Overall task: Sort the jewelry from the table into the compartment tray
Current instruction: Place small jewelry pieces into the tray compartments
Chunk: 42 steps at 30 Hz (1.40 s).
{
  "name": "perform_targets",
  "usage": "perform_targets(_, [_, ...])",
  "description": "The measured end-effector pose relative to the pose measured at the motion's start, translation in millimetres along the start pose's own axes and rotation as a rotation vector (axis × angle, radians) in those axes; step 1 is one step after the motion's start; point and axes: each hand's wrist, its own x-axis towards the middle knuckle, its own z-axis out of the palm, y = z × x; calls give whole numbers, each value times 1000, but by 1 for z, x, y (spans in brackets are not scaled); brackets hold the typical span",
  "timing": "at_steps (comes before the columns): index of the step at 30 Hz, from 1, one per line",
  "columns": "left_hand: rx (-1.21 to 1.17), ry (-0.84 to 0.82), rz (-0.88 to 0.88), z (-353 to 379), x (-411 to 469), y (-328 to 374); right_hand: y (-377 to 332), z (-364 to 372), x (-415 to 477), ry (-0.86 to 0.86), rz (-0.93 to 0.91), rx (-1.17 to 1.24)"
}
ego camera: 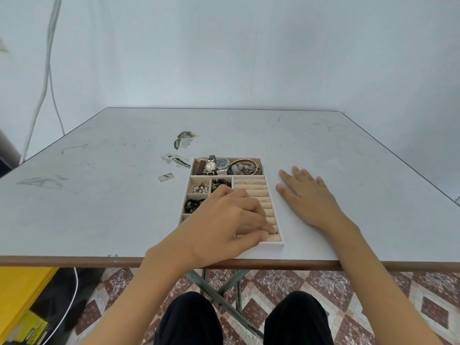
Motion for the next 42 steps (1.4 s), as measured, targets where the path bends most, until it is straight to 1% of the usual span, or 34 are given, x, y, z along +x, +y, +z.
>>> perform_targets(3, [-87,-3,-14,-7,-2,-10,-1,-6,0,4,-3,48])
perform_targets(5, [-131,65,-71,-15,-1,-32,-1,-15,9,17,19,72])
perform_targets(7, [-160,168,-212,-24,7,-63,-5,-26,25,66,21,115])
perform_targets(9, [-154,193,-379,-28,21,-99,-17,-36,46,104,-30,315])
perform_targets(10, [-149,164,-450,-29,29,-114,-26,-40,57,92,-63,428])
perform_targets(12, [-206,38,-547,-26,45,-134,-48,-43,74,-1,-130,605])
perform_targets(13, [-249,-38,-591,-23,52,-138,-57,-43,82,-60,-155,648])
perform_targets(15, [-263,-142,-646,-18,63,-143,-71,-37,94,-148,-183,622])
perform_targets(17, [-244,-156,-658,-16,69,-145,-78,-28,103,-163,-202,570])
perform_targets(20, [-261,-138,-641,-15,72,-147,-78,-23,109,-93,-198,580])
perform_targets(23, [-320,-84,-621,-14,67,-152,-75,-19,111,-48,-198,593])
perform_targets(31, [-370,68,-617,-11,56,-162,-73,-19,112,33,-228,525])
perform_targets(33, [-400,122,-620,-9,51,-163,-70,-19,113,30,-230,528])
perform_targets(36, [-447,187,-639,-5,44,-164,-63,-20,114,-24,-218,573])
perform_targets(39, [-463,206,-637,-4,40,-163,-47,-22,120,-80,-222,639])
perform_targets(42, [-472,208,-642,-5,40,-161,-30,-20,127,-83,-224,703])
